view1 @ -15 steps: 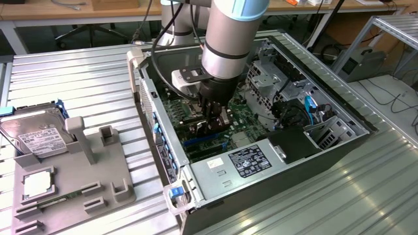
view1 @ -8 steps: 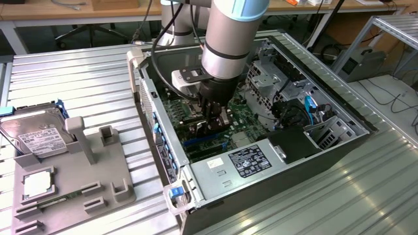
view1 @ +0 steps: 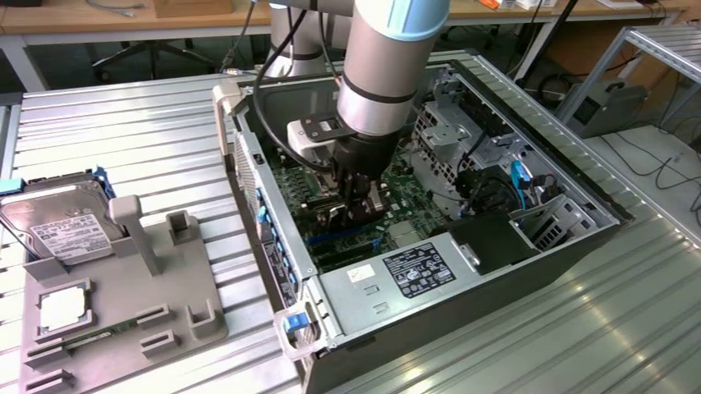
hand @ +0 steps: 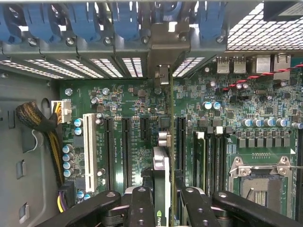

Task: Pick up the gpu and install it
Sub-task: 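Insert the gpu into the slot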

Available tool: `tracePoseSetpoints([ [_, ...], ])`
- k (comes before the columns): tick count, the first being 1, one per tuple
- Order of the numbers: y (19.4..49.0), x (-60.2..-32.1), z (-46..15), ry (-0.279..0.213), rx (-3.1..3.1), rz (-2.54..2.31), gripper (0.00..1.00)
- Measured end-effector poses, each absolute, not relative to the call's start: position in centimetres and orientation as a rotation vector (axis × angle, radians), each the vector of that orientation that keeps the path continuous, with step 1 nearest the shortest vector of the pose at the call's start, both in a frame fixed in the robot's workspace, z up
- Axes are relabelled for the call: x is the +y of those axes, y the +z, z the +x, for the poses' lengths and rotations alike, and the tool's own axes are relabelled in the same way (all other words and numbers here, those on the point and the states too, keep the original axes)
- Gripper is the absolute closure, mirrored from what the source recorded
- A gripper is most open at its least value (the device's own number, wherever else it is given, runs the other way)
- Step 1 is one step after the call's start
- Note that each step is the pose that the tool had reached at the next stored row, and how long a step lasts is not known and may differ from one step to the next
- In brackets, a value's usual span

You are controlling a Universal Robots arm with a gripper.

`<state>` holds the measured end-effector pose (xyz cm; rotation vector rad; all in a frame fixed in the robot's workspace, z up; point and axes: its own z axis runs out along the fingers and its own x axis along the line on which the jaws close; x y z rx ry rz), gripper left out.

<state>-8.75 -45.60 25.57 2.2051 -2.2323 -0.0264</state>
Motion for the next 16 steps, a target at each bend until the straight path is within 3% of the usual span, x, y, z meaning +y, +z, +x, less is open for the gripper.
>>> tracePoseSetpoints([
  [16, 25.33, -45.6, -8.75, -0.027, -2.232, 2.205, 0.73],
])
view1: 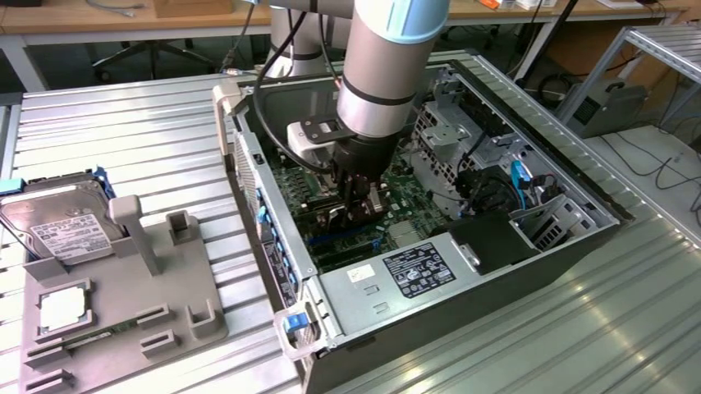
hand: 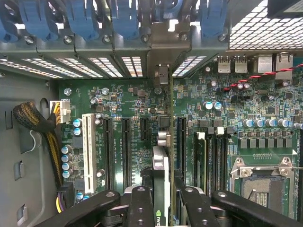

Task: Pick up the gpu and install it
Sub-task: 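Insert the gpu into the slot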

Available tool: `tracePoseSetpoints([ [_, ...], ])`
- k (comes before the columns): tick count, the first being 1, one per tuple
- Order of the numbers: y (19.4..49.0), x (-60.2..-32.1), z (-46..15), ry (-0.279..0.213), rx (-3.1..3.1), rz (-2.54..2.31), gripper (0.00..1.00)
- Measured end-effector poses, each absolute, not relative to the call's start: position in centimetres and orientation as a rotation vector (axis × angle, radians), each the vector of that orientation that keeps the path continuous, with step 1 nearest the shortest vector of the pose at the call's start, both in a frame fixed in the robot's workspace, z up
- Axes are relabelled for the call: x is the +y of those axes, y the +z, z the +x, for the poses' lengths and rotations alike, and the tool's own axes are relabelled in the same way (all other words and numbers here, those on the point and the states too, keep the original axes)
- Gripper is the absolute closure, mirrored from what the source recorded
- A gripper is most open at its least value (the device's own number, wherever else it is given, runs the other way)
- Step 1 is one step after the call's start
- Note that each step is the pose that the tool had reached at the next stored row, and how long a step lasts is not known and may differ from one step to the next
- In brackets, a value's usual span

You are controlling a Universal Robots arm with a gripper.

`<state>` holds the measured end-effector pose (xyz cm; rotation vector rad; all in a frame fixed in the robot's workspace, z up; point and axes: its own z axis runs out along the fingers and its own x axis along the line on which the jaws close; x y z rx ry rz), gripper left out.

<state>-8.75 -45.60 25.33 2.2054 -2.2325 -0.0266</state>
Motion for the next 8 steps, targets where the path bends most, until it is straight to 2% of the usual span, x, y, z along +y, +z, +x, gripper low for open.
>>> tracePoseSetpoints([
  [8, 25.22, -45.6, -8.75, -0.027, -2.232, 2.205, 0.73],
])
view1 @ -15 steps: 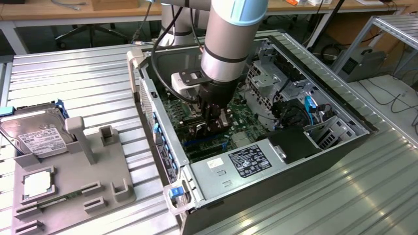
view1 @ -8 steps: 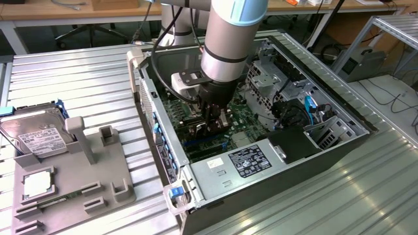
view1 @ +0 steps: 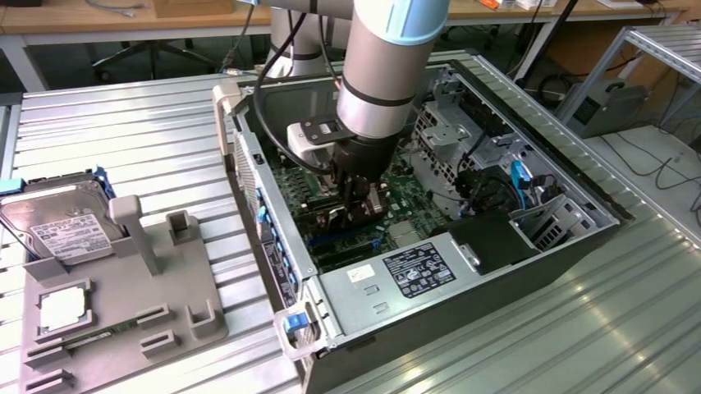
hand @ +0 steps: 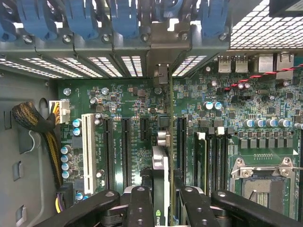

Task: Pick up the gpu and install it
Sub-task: 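Insert the gpu into the slot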

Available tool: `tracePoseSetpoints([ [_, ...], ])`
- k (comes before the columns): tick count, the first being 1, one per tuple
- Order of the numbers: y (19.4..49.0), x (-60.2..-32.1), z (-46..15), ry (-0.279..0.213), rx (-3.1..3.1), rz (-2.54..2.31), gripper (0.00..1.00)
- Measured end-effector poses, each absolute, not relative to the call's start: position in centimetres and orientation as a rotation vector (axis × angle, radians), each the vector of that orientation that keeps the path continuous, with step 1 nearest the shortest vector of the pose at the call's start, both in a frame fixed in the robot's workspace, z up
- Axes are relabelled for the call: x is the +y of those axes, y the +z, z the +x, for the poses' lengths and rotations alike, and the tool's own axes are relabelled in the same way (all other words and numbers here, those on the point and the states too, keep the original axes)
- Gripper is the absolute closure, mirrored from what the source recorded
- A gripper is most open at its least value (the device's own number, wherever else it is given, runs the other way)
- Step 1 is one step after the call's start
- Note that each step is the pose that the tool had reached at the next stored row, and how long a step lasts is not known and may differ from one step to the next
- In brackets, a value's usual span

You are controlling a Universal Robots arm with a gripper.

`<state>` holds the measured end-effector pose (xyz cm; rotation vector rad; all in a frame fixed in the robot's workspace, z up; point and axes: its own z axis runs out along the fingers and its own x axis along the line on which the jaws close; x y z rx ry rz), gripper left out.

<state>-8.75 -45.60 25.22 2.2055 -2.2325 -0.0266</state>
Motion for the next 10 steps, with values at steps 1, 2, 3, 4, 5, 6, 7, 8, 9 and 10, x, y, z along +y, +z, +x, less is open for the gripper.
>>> tracePoseSetpoints([
  [1, 25.22, -45.6, -8.75, -0.027, -2.232, 2.205, 0.73],
  [2, 25.21, -45.6, -8.75, -0.027, -2.232, 2.205, 0.73],
  [3, 25.2, -45.6, -8.75, -0.027, -2.232, 2.205, 0.73],
  [4, 25.19, -45.6, -8.75, -0.027, -2.232, 2.205, 0.73],
  [5, 25.19, -45.6, -8.75, -0.027, -2.232, 2.205, 0.73],
  [6, 25.19, -45.6, -8.75, -0.027, -2.232, 2.205, 0.73],
  [7, 25.18, -45.6, -8.75, -0.027, -2.233, 2.205, 0.73],
  [8, 25.15, -45.6, -8.75, -0.027, -2.233, 2.206, 0.73],
  [9, 25.13, -45.6, -8.75, -0.027, -2.233, 2.205, 0.73],
  [10, 25.13, -45.6, -8.75, -0.027, -2.233, 2.205, 0.73],
])
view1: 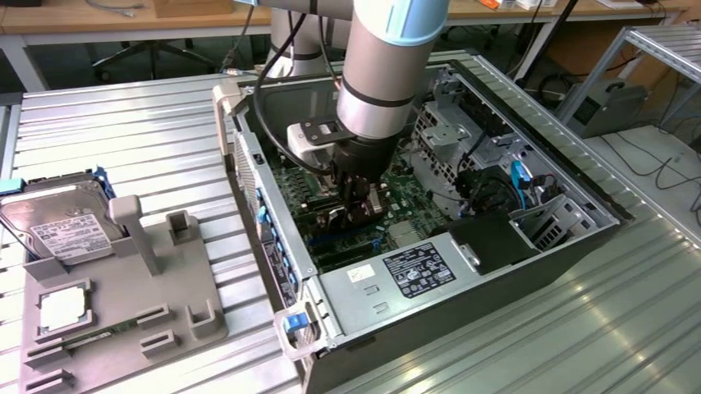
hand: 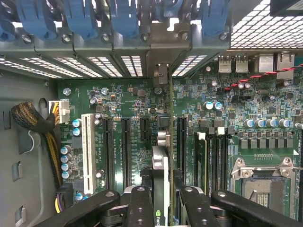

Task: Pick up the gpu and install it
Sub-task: 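Insert the gpu into the slot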

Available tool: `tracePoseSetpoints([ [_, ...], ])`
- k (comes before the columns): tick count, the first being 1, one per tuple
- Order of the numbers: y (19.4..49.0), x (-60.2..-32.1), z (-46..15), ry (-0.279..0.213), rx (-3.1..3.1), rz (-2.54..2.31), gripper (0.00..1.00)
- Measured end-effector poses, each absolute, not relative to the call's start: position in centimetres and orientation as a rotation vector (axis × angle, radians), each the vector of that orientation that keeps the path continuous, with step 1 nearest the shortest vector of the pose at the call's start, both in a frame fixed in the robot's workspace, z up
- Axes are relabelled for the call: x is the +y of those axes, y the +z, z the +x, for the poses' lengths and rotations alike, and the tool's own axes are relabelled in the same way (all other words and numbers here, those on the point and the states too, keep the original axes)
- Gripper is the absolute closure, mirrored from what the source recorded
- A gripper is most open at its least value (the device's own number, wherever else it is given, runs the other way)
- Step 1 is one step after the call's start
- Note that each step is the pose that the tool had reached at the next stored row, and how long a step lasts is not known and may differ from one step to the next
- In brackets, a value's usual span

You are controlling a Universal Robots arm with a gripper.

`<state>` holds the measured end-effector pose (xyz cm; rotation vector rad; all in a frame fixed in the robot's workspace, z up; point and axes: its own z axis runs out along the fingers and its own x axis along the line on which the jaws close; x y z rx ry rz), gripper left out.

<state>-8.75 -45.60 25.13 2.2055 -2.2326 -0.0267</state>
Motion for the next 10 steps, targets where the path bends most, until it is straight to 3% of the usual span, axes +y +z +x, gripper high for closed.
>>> tracePoseSetpoints([
  [10, 24.99, -45.6, -8.76, -0.027, -2.232, 2.205, 0.73],
])
